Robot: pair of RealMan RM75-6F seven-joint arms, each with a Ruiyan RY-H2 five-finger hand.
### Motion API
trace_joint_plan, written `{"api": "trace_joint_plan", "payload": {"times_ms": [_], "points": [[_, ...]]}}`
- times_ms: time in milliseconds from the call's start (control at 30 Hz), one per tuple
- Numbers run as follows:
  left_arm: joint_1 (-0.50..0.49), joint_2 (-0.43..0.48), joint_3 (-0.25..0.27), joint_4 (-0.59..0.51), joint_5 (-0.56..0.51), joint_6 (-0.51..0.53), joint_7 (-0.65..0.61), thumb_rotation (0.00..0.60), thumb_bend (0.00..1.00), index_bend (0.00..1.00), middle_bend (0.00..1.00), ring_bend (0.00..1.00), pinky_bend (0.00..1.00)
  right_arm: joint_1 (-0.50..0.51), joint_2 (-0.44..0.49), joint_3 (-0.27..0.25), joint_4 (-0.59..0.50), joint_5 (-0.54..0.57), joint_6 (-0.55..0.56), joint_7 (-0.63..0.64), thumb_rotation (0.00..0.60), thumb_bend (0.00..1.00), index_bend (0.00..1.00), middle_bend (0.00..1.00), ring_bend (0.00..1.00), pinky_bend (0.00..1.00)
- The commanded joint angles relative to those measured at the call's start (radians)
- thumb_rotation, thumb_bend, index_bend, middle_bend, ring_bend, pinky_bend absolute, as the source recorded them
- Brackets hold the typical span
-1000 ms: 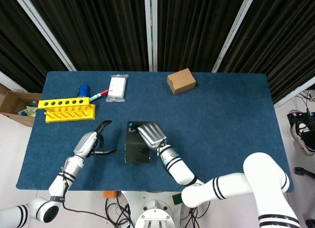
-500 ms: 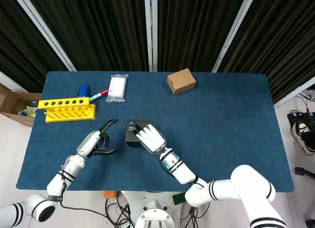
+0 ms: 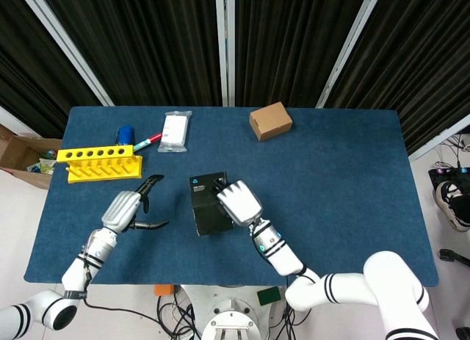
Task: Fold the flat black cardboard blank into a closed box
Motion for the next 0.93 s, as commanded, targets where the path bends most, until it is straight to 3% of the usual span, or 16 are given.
{"api": "trace_joint_plan", "payload": {"times_ms": [33,167,300,433,500,633,933], "points": [[0.042,0.007,-0.004,0.033,-0.032,0.084,0.287,0.236,0.02,0.06,0.10,0.50,0.84,-0.054,0.056,0.012,-0.060,-0.036,0.045,0.049,0.600,0.33,0.44,0.28,0.56,0.95],[0.076,0.042,-0.009,0.037,-0.037,0.152,0.413,0.235,0.01,0.07,0.12,0.45,0.73,-0.124,0.171,-0.007,-0.155,-0.075,0.092,0.076,0.600,0.32,0.39,0.27,0.47,0.76],[0.136,0.082,-0.001,0.095,-0.034,0.240,0.446,0.234,0.01,0.09,0.13,0.39,0.63,-0.238,0.363,-0.051,-0.286,-0.077,0.153,0.108,0.600,0.32,0.32,0.26,0.37,0.57],[0.184,0.141,0.026,0.152,-0.025,0.271,0.411,0.239,0.01,0.11,0.14,0.26,0.40,-0.354,0.567,-0.105,-0.403,-0.039,0.184,0.167,0.600,0.32,0.23,0.19,0.19,0.36],[0.209,0.170,0.037,0.152,-0.030,0.277,0.357,0.243,0.01,0.11,0.14,0.22,0.34,-0.407,0.646,-0.134,-0.423,-0.033,0.198,0.209,0.600,0.32,0.15,0.14,0.10,0.25],[0.280,0.226,0.061,0.133,-0.019,0.340,0.257,0.244,0.01,0.11,0.14,0.20,0.30,-0.529,0.774,-0.196,-0.423,-0.028,0.217,0.355,0.600,0.31,0.02,0.04,0.00,0.10],[0.387,0.250,0.112,0.050,0.071,0.473,0.193,0.242,0.01,0.11,0.14,0.20,0.30,-0.736,0.812,-0.240,-0.334,-0.112,0.315,0.603,0.600,0.31,0.00,0.02,0.00,0.05]]}}
